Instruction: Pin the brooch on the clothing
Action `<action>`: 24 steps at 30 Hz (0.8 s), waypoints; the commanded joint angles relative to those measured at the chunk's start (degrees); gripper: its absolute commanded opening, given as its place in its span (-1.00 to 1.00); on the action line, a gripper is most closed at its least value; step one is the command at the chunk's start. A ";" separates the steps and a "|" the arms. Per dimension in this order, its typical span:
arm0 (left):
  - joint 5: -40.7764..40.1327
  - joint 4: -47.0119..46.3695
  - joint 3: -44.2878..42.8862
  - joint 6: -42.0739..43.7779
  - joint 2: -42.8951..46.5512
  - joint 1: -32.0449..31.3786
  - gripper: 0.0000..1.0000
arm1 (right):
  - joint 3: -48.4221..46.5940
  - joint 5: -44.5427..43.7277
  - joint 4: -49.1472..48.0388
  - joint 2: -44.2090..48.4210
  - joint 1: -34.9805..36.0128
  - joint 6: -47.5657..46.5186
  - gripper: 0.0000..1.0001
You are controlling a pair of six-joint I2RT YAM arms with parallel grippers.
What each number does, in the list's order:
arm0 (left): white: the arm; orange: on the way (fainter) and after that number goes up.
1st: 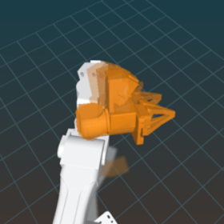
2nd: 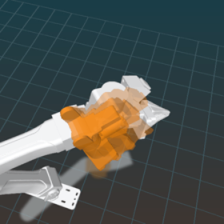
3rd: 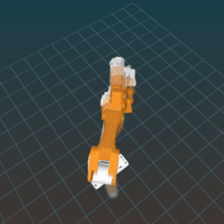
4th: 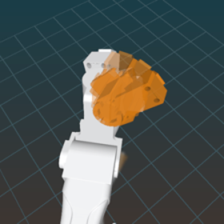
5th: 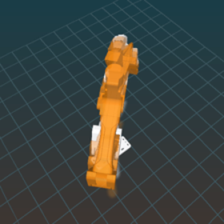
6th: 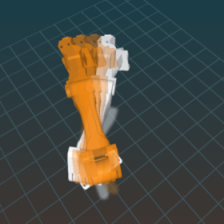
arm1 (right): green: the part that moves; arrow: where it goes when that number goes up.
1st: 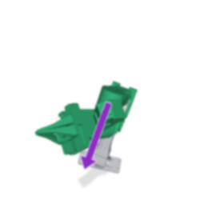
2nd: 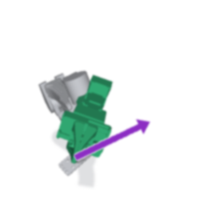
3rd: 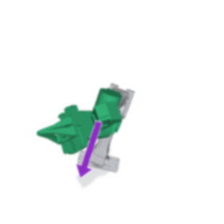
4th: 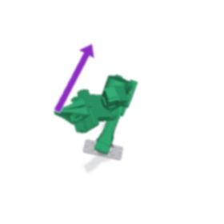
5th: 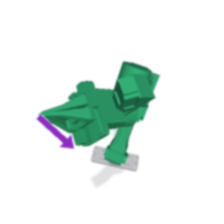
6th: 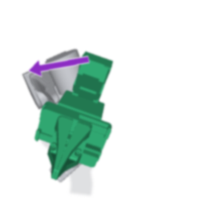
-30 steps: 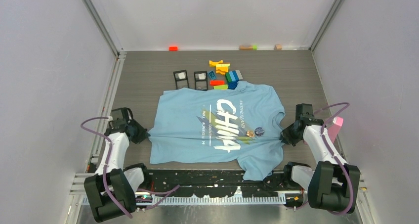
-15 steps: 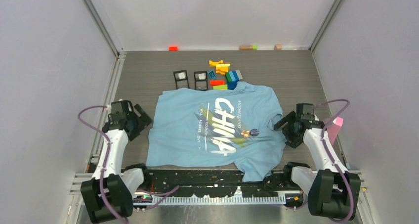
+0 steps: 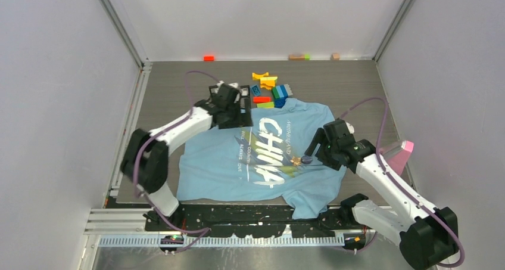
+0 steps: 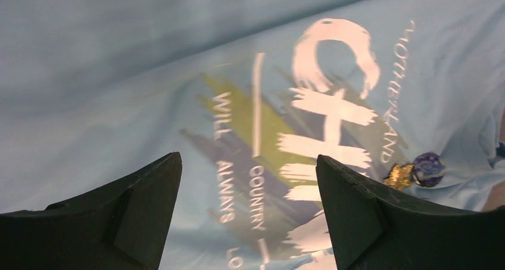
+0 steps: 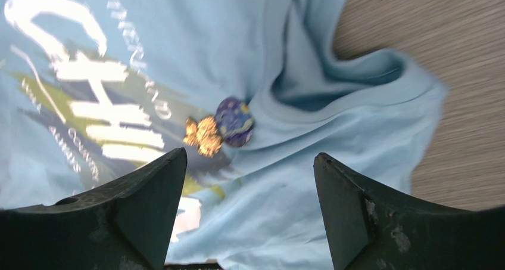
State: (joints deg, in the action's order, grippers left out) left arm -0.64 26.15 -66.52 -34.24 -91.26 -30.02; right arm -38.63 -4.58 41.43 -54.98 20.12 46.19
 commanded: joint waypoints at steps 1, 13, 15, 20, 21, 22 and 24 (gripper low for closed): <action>8.25 -9.34 -11.83 -2.72 -11.24 -4.84 0.70 | 2.98 -1.48 1.49 4.36 7.42 9.80 0.59; 18.52 -20.97 -32.71 -6.09 -38.44 -12.79 0.65 | 9.29 -1.91 -6.51 -5.93 19.23 19.85 0.19; 18.60 -22.45 -33.00 -6.12 -40.96 -12.78 0.65 | 9.31 -1.90 -5.20 -8.92 20.28 21.13 -0.19; 14.87 -20.39 -36.03 -5.30 -46.19 -11.69 0.66 | 10.43 -0.79 2.75 -9.76 22.43 24.52 -0.97; 13.89 -20.08 -36.77 -5.68 -47.00 -11.13 0.66 | 10.77 0.07 4.75 -9.21 22.51 24.80 -0.98; 13.20 -19.86 -37.31 -6.19 -47.69 -10.39 0.66 | 11.47 0.74 6.15 -7.78 22.64 25.30 -0.98; 12.29 -19.73 -38.34 -7.11 -48.78 -9.15 0.67 | 12.50 4.47 7.69 -5.75 22.74 25.78 -0.99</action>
State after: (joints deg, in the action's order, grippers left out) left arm 16.27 3.86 -103.46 -40.60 -135.46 -42.06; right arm -29.12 -4.29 40.16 -63.72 42.06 68.95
